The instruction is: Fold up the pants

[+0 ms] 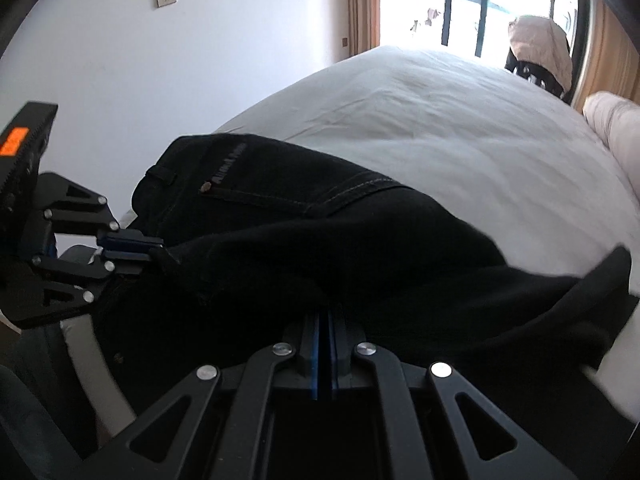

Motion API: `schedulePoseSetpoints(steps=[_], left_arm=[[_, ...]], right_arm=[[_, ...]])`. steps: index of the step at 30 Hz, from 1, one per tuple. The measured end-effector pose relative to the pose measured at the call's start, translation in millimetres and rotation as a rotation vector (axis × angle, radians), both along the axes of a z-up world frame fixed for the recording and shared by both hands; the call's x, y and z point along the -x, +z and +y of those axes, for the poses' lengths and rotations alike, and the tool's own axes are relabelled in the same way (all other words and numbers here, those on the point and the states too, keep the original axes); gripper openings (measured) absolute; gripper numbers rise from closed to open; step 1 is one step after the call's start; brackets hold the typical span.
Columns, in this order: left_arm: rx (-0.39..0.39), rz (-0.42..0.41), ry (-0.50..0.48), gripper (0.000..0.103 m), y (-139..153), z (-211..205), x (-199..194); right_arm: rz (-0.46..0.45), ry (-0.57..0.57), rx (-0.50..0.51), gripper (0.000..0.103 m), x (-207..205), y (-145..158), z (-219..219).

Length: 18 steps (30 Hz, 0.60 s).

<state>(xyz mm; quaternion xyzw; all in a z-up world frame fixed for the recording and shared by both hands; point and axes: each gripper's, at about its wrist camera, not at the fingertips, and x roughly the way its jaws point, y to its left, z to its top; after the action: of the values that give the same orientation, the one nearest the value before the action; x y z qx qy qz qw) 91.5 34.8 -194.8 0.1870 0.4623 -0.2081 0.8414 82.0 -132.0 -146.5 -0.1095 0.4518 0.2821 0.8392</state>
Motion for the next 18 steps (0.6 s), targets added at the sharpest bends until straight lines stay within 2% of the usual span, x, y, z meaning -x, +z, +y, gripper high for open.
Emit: schedulePoseSetpoints(steps=[3,7,11,15,18], left_arm=[[0.003,0.001,0.001,0.006,-3.5,-5.7,10.1],[-0.048,-0.026,-0.045,0.007,-8.9,-11.2,26.1],[-0.102,-0.038,-0.11,0.007,-19.8,-17.9,45.8],[-0.152,-0.045,-0.19,0.007,-28.9,-28.7,61.3],[-0.155,-0.042,-0.208,0.007,-29.0,-29.1,66.3]], right_arm=[[0.002,-0.001,-0.008,0.005,18.3,-3.8,4.7],[-0.037,0.053,0.106,0.005,42.9,-13.7,10.1],[-0.042,0.067,0.154,0.005,63.2,-21.2,0.6],[-0.08,0.105,0.243,0.005,80.8,-29.7,4.0],[-0.085,0.119,0.273,0.005,89.0,-37.1,5.3]])
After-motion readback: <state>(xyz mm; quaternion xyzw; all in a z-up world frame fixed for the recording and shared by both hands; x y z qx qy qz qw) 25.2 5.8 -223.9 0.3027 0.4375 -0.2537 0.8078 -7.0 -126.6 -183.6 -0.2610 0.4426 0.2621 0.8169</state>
